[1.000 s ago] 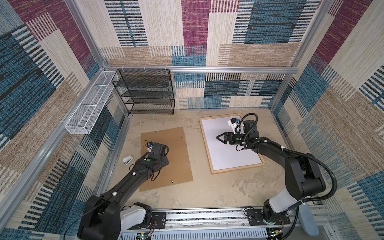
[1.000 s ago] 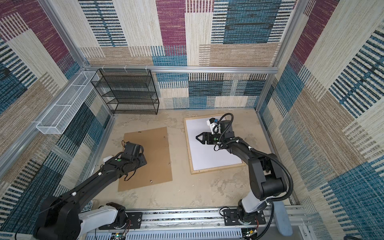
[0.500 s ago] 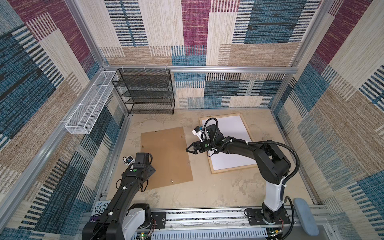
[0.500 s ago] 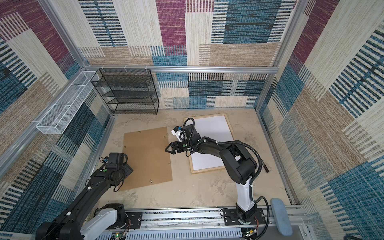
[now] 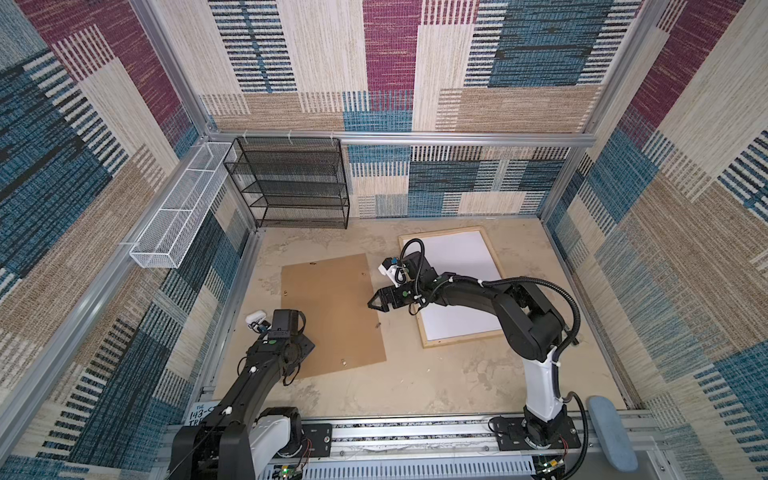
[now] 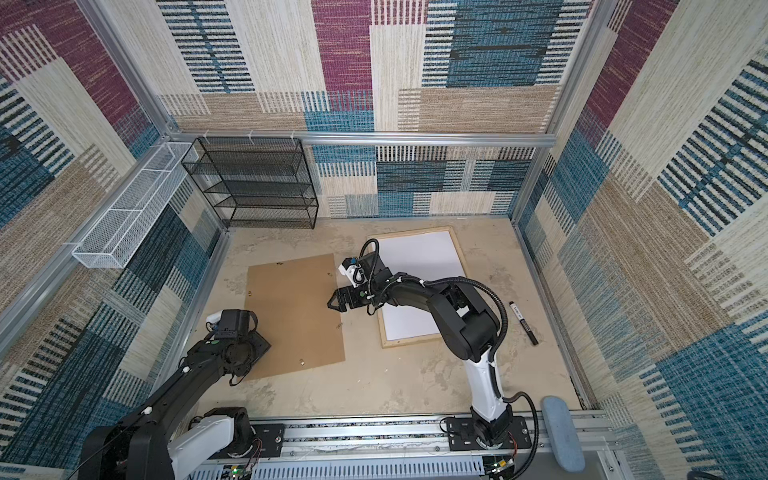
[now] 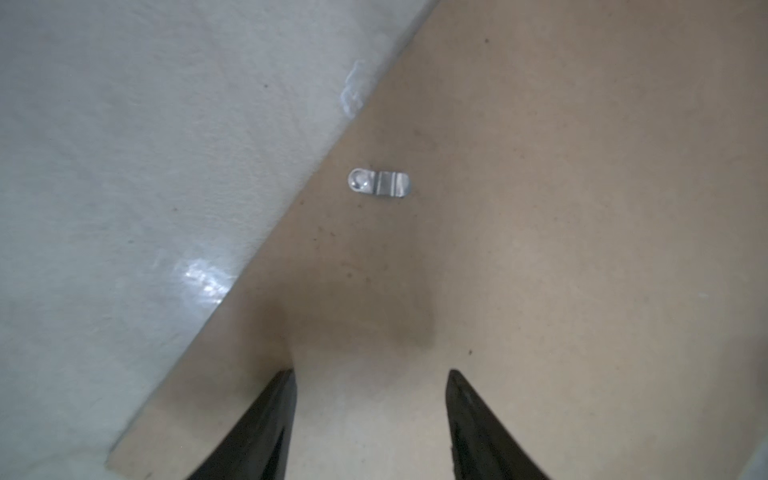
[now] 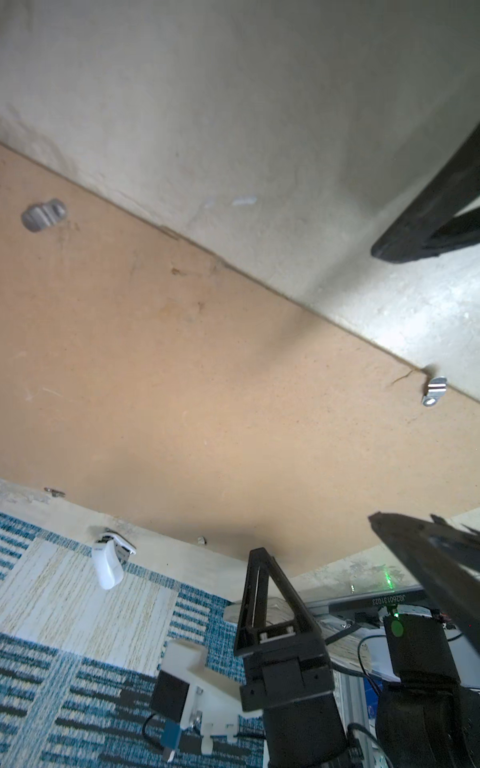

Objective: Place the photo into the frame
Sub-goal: 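Move the right gripper over the brown backing board while the left draws back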

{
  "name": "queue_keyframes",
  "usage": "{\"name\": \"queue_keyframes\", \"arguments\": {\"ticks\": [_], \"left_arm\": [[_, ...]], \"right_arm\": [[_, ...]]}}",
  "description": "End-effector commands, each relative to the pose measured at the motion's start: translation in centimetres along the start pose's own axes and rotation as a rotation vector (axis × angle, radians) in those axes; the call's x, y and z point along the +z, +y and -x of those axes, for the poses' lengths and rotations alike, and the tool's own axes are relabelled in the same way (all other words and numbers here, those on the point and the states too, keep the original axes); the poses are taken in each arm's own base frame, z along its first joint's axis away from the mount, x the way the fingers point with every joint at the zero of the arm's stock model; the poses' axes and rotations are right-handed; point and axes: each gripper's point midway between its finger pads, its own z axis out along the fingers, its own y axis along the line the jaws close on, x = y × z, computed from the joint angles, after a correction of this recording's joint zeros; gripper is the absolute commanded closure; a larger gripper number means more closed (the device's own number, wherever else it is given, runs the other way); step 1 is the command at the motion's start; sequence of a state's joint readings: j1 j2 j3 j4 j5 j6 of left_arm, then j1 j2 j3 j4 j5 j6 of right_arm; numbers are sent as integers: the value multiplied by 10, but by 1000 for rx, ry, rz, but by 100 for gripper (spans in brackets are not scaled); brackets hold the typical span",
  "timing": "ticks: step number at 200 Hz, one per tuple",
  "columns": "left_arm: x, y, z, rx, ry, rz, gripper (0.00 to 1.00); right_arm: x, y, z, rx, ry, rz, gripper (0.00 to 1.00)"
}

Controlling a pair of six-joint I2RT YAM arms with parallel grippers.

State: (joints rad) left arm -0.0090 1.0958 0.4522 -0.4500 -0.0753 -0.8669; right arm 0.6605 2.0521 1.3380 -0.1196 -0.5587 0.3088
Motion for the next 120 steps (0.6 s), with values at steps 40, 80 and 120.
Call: {"name": "queue_keyframes", "arguments": {"ticks": [40,80,120], "left_arm": [[28,-53,-32,90,187,-176,45],[30,-72,-40,168,210,-178,47],[7,-56,-19,198,103,-98,44]], "right_arm": [[2,-19,-4,13,19,-99,0],[2,-34,-4,28,31,-164,0],[-6,-48,5,36,14,-203,0]]}}
